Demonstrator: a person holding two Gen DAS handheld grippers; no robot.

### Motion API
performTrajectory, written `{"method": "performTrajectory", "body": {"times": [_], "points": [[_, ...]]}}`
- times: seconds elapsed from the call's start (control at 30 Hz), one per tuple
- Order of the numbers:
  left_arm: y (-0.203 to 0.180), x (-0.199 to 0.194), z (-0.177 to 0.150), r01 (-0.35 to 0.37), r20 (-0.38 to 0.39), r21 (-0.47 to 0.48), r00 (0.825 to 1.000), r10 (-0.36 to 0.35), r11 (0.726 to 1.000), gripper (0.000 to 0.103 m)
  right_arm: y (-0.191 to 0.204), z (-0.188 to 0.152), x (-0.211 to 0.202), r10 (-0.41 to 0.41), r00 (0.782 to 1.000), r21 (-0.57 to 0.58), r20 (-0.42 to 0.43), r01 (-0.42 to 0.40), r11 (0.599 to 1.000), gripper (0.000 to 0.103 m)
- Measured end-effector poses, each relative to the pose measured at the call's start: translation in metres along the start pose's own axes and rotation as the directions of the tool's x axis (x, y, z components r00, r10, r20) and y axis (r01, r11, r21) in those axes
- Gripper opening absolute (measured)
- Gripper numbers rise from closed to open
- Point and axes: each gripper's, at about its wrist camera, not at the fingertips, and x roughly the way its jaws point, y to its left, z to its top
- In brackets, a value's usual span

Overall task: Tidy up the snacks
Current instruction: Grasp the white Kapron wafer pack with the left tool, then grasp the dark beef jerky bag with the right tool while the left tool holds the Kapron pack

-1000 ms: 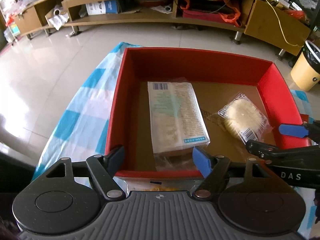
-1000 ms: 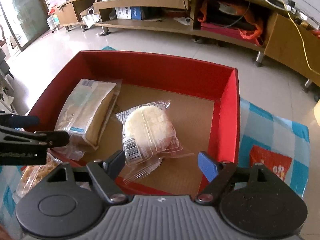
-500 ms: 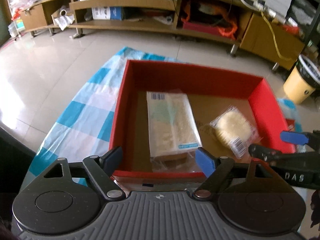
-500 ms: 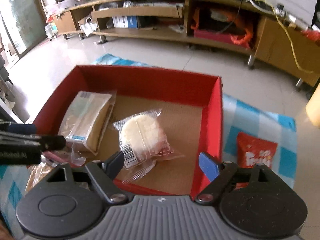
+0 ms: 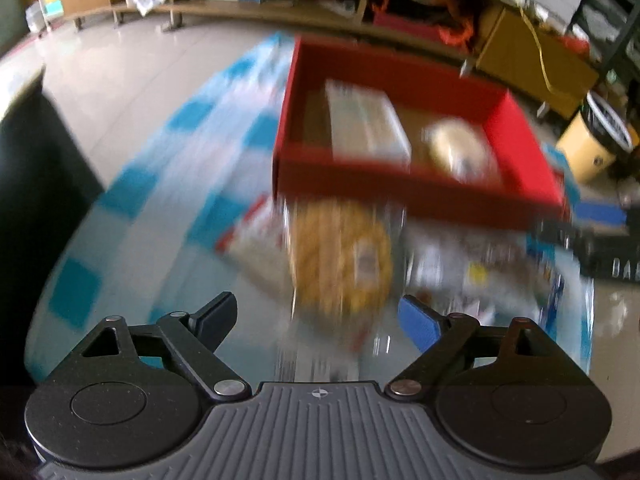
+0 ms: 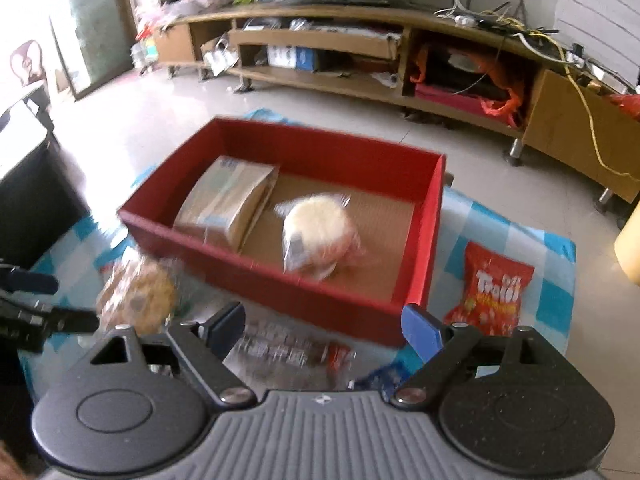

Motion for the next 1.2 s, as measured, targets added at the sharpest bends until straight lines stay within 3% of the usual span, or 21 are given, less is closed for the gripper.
{"method": "performTrajectory", "body": {"times": [0.27,0.33,0.37,0.4,0.5,0.7,0.83,0.93,1.0,1.1,1.2], "points": [[-0.011,0.027,-0.043,-0.044,-0.128,0.047,0.99,0.05,0.998,0.092,0.0,-0.012,0.002,0.053,0.998,-0.024,-0.04,-0.054,0.998,0.085],[-0.016,0.036,-0.047,-0.07,-0.14,0.075,0.987,0.08,0.995,0.087,-0.005,-0.012,0.004,0.074,0.996,0.001,-0.048,-0.074,0.997,0.085],[-0.017,0.039,-0.049,-0.074,-0.153,0.083,0.984,0.087,0.994,0.078,-0.007,-0.012,0.004,0.081,0.996,0.013,-0.049,-0.08,0.997,0.085],[-0.018,0.043,-0.051,-0.076,-0.171,0.088,0.981,0.09,0.993,0.076,-0.009,-0.011,0.006,0.087,0.995,0.026,-0.051,-0.086,0.996,0.085],[-0.019,0.039,-0.052,-0.071,-0.154,0.104,0.984,0.086,0.992,0.067,-0.012,-0.012,0.017,0.117,0.99,0.059,-0.074,-0.112,0.992,0.085],[-0.015,0.035,-0.056,-0.061,-0.146,0.117,0.986,0.078,0.991,0.065,-0.005,-0.011,0.05,0.144,0.982,0.072,-0.126,-0.136,0.988,0.085],[-0.014,0.037,-0.053,-0.05,-0.155,0.104,0.986,0.066,0.993,0.066,-0.003,-0.018,0.05,0.236,0.954,0.158,-0.184,-0.208,0.965,0.088],[-0.009,0.041,-0.047,-0.028,-0.163,0.087,0.986,0.042,0.996,0.066,0.002,-0.031,0.033,0.383,0.902,0.229,-0.199,-0.337,0.913,0.089],[-0.008,0.041,-0.046,-0.02,-0.164,0.086,0.986,0.034,0.996,0.066,0.008,-0.042,0.021,0.433,0.88,0.242,-0.194,-0.384,0.891,0.088],[-0.006,0.041,-0.045,-0.013,-0.163,0.091,0.986,0.028,0.996,0.066,0.011,-0.049,0.005,0.387,0.908,0.238,-0.162,-0.345,0.908,0.088],[-0.005,0.041,-0.046,-0.008,-0.162,0.089,0.986,0.022,0.996,0.067,0.017,-0.042,0.001,0.262,0.956,0.143,-0.132,-0.243,0.959,0.088]]}}
